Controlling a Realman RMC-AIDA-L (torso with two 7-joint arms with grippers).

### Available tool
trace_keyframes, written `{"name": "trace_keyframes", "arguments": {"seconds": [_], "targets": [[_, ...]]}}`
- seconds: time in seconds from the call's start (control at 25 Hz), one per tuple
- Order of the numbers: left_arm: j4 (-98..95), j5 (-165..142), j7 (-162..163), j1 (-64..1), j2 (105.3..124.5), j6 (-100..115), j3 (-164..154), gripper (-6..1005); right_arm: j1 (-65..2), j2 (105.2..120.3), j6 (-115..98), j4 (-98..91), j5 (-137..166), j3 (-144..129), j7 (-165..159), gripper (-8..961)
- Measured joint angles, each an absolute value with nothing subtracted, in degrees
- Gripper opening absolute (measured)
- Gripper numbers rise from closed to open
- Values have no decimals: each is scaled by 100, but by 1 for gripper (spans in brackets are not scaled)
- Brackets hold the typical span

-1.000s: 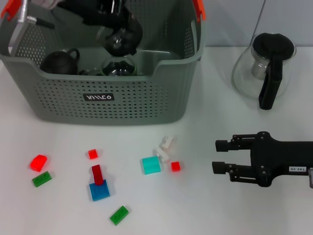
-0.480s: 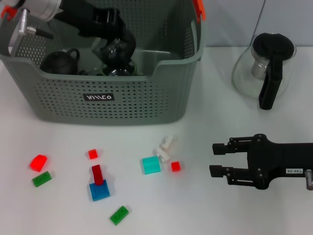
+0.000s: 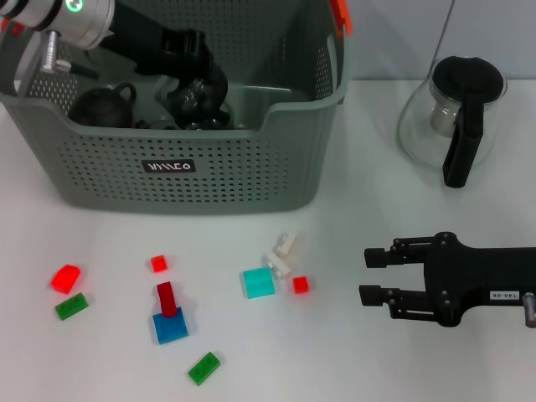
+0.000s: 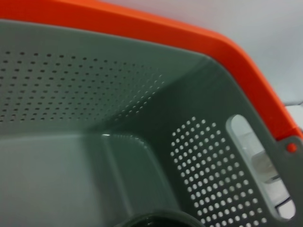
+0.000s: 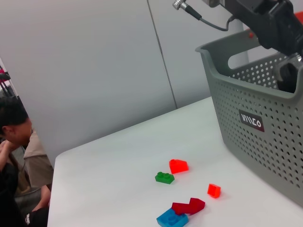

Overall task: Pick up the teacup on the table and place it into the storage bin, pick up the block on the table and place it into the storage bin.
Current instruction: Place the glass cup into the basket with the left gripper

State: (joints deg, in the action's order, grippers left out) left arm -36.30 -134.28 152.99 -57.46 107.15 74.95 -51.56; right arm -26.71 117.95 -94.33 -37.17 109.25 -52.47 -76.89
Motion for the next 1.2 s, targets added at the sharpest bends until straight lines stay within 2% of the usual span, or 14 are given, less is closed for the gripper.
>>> {"name": "trace_keyframes", "arguments": {"seconds": [0.6,1.12,1.2], "targets": [[-3515,-13604,15310,-5802,10734,7364,-5147,87,-2689,11795,-9471,-3718,10925,-5241,-7707,579],[-3517,-13661,15368,-5758,10707,7369,-5123,331,-2683,11787,-9491,-3718,10925,-5220,-7708,577],[-3535,-13647,15358,-5750,10705,7384,-5117,329,-2679,11784,-9493,-3718,10925,-5221,-7708,577]]}}
